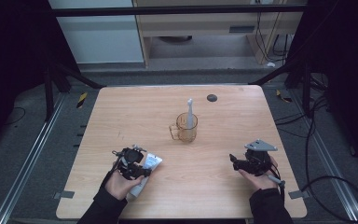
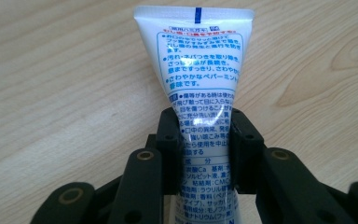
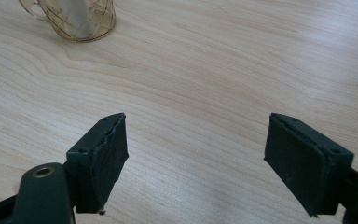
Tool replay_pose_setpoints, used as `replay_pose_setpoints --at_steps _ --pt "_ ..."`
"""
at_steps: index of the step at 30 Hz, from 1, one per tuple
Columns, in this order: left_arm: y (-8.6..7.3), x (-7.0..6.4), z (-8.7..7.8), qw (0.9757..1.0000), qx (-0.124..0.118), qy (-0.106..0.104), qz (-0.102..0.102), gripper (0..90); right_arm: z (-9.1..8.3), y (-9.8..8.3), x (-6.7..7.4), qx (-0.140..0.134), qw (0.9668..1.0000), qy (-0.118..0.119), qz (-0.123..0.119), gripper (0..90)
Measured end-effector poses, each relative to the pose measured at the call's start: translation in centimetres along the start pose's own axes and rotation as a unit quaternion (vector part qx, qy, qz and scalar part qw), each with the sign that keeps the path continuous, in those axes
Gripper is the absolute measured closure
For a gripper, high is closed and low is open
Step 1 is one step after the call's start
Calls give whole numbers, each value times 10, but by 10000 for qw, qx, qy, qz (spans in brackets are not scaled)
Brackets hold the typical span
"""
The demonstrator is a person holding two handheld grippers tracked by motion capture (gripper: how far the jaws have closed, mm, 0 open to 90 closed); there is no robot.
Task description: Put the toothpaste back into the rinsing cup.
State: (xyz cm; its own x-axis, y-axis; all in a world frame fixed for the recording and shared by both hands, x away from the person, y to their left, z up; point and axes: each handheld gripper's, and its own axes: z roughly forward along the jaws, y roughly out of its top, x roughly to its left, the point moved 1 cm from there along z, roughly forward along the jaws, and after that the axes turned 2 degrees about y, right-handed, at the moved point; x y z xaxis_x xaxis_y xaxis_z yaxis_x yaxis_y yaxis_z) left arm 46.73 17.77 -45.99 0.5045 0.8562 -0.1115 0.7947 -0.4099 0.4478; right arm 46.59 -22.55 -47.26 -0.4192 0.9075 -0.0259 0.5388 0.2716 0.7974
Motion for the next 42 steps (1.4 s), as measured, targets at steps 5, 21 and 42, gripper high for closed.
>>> replay_pose_setpoints --at_steps 5,21,42 --pt "2 5 -18 9993 -365 32 -62 695 -1 0 -1 -33 10000 -23 10 210" --pt "20 23 -63 9859 -1619 287 -317 695 -1 -1 -3 -125 9999 -93 4 208" --pt "81 22 -79 9541 -2902 543 -506 695 -1 -6 -10 -277 9994 -144 136 181"
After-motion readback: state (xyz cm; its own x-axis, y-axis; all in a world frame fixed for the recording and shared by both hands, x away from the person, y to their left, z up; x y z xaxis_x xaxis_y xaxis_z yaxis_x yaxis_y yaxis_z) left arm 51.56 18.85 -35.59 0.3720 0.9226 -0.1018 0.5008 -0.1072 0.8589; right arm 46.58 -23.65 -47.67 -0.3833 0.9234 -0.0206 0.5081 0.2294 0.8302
